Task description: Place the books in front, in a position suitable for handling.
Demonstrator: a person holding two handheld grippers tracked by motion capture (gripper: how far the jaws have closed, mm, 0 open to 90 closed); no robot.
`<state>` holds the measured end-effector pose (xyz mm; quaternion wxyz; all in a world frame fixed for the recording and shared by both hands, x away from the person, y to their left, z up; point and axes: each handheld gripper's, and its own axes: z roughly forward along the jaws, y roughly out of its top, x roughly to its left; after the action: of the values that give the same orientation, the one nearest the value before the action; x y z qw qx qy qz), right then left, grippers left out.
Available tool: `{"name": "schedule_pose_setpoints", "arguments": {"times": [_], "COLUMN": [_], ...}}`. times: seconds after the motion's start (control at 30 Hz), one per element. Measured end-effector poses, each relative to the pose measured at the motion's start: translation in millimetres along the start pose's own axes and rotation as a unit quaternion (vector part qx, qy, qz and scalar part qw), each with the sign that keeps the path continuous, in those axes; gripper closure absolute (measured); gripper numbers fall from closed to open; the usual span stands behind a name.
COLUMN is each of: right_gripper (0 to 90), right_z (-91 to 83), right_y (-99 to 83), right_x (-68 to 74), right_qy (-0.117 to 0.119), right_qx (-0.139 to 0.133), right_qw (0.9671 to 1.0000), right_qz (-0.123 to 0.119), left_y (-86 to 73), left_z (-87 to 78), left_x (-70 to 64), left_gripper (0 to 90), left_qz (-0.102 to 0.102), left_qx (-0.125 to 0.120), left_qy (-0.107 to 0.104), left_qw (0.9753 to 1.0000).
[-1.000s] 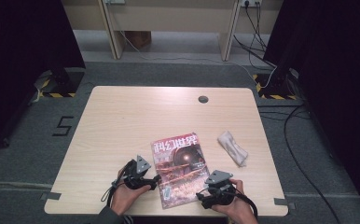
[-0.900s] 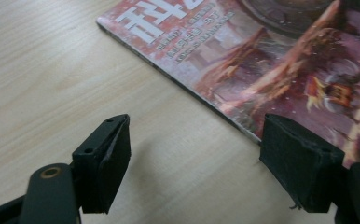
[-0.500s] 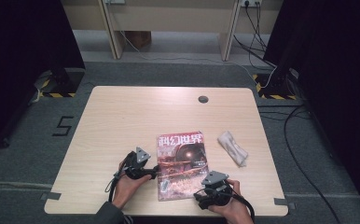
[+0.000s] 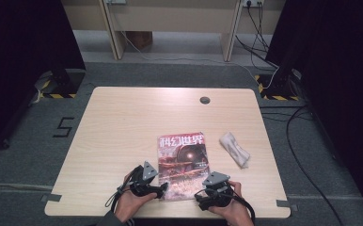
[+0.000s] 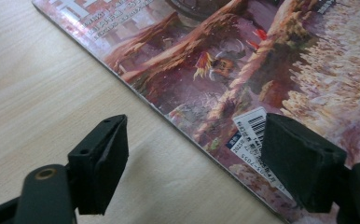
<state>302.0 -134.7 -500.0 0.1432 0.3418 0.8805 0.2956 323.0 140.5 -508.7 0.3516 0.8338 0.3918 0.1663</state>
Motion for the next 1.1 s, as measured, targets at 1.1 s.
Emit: {"name": "schedule_pose_setpoints", "arguments": {"times": [1.1], "right_gripper": [23.7], "right_z": [10.9], "right_y": [14.9], "right_x": [1.9], "right_qy": [-0.003], "right_qx": [-0.008], "right_qw": [0.9998], "right_qz": [0.016], "left_y": [6.2], "left_z": [10.8], "left_x": [23.8], "left_gripper": [26.3], "left_qz": [-0.037], "left_qx": [-0.017], "left_qy": [0.014], "left_qw": [0.9991]}}
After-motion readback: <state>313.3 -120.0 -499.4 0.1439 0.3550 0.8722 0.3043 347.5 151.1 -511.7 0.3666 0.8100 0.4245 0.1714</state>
